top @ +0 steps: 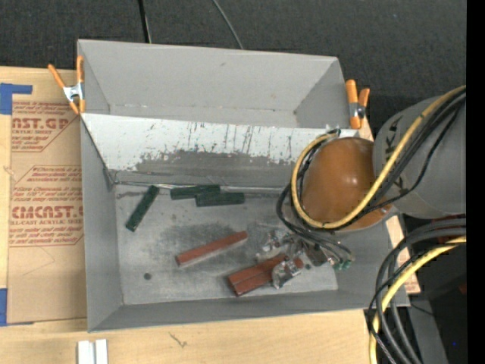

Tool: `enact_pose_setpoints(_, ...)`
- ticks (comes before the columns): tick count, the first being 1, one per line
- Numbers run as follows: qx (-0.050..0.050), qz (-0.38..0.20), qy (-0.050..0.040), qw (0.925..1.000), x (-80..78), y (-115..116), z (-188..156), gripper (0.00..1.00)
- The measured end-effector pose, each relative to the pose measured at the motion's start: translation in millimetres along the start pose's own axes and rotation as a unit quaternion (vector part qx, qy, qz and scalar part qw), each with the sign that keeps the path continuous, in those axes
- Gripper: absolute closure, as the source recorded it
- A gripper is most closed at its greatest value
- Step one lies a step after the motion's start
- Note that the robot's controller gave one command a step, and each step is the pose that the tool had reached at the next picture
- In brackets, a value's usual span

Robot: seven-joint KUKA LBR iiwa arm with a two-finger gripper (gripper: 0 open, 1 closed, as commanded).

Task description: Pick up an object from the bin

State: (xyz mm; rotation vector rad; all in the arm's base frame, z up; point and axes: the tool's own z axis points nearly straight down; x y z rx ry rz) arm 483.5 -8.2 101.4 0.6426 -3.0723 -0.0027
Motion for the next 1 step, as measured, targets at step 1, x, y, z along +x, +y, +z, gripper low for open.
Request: enact_pose_setpoints(1, -0.001, 0.000, 0.0029, 1.0000, 1.9, 1.0, -19.8, 1.00)
